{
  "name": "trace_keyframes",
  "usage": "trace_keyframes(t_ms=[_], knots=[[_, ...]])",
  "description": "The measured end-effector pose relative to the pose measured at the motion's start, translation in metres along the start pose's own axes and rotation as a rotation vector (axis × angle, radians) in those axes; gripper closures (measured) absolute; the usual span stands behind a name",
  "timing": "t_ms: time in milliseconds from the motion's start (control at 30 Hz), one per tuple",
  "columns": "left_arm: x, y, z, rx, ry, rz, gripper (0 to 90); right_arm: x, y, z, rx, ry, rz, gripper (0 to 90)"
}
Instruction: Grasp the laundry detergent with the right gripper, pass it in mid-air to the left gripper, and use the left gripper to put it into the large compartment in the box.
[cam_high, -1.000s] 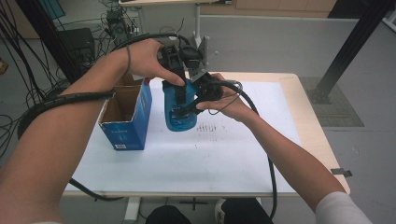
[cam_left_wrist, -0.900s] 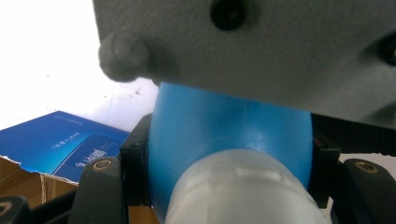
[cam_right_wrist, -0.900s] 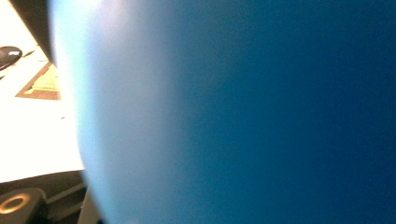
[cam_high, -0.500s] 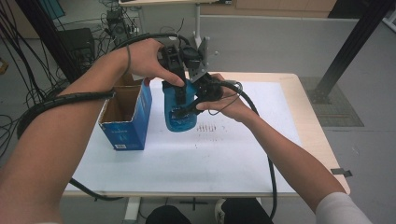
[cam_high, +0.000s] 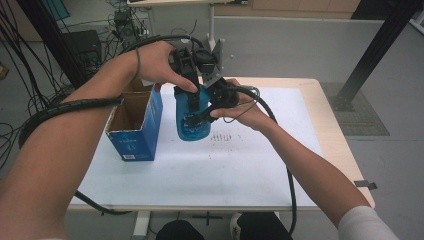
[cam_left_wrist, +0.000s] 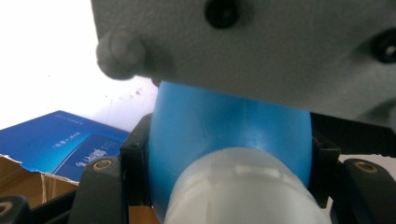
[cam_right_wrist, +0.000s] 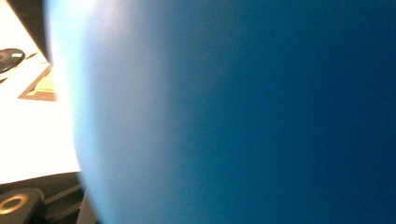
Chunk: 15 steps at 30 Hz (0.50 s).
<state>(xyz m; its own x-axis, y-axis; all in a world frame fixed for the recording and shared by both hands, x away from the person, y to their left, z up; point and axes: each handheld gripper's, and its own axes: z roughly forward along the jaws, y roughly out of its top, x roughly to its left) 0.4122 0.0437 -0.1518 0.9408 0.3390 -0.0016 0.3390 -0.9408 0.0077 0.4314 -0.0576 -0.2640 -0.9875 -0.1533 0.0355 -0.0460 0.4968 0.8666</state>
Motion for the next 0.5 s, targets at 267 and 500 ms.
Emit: trace_keyframes(t_ms=[267,500], knots=[[0.0012,-0.0012,0.0004,0.007,-0.003,0.001,37.5,0.0001,-0.0003,0.0016,-0.002,0.011,0.010,42.4],[0.0009,-0.0013,-0.0008,0.008,0.000,-0.001,37.5,0.0004,0.0004,0.0020,-0.010,0.018,0.017,42.4]])
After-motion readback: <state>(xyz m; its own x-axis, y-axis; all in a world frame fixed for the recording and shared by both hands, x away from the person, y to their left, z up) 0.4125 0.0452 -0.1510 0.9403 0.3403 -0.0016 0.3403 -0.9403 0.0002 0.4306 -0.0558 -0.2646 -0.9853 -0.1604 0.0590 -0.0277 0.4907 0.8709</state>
